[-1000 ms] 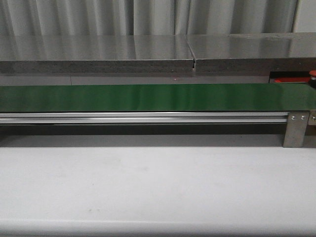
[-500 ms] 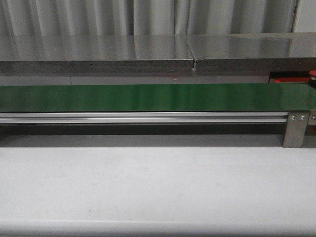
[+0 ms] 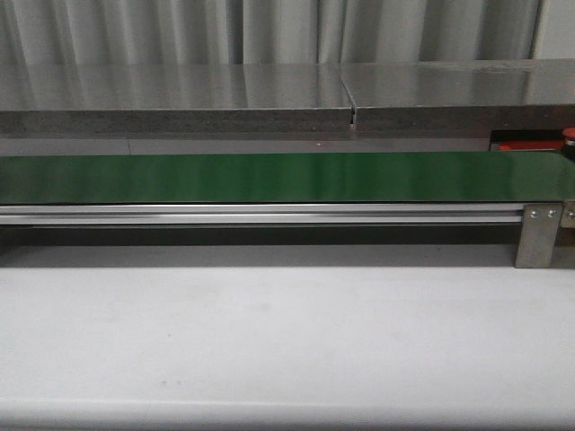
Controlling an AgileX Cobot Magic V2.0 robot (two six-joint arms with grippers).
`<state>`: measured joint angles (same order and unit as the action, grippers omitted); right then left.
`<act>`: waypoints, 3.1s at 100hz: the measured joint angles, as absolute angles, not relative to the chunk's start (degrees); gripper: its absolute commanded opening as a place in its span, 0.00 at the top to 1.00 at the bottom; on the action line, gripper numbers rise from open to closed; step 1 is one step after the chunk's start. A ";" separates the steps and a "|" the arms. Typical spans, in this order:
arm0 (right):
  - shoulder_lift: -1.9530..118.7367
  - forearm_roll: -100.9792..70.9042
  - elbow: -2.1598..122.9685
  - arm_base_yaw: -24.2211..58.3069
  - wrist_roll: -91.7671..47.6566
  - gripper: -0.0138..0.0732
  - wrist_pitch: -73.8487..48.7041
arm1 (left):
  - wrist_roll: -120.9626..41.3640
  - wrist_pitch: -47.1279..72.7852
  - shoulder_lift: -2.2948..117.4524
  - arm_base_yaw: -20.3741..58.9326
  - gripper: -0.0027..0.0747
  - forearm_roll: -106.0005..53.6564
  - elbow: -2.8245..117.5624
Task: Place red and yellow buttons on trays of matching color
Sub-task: 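Set the red button on the belt and open the left gripper, then move the left gripper over a yellow push-button in the pile, then grasp the yellow push-button with the left gripper and lift it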
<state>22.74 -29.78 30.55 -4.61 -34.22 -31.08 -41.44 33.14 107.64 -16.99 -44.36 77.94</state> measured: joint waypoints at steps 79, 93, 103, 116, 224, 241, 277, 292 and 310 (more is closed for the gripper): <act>22.74 -29.78 30.55 -4.61 -34.22 0.98 -31.08 | -41.44 30.26 102.15 -17.61 0.15 -42.10 87.98; 22.74 -29.78 30.55 -4.61 -34.22 0.98 -31.08 | -41.44 29.15 102.26 -20.75 0.15 -41.58 87.98; 22.74 -29.78 30.55 -4.61 -34.22 0.98 -31.08 | -41.44 29.14 103.59 -23.94 0.15 -41.44 88.25; 22.74 -29.78 30.55 -4.61 -34.22 0.98 -31.08 | -41.44 28.91 107.76 -27.46 0.15 -40.82 88.45; 22.74 -29.78 30.55 -4.61 -34.22 0.98 -31.12 | -41.24 30.93 136.49 -29.68 0.15 -35.06 112.96; 22.74 -29.78 30.55 -4.61 -34.22 0.98 -31.12 | -41.24 30.58 136.97 -29.68 0.15 -35.06 113.33; 22.74 -29.78 30.55 -4.61 -34.22 0.98 -31.12 | -41.24 30.24 138.74 -29.68 0.22 -35.06 113.49; 22.74 -29.78 30.55 -4.61 -34.22 0.98 -31.12 | -41.24 29.51 138.98 -29.68 0.22 -35.06 113.49; 22.74 -29.78 30.55 -4.61 -34.22 0.98 -31.12 | -41.24 29.10 138.98 -29.68 0.40 -35.06 113.49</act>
<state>22.74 -29.78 30.55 -4.61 -34.22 -31.12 -41.24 29.10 138.98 -29.68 -35.06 113.49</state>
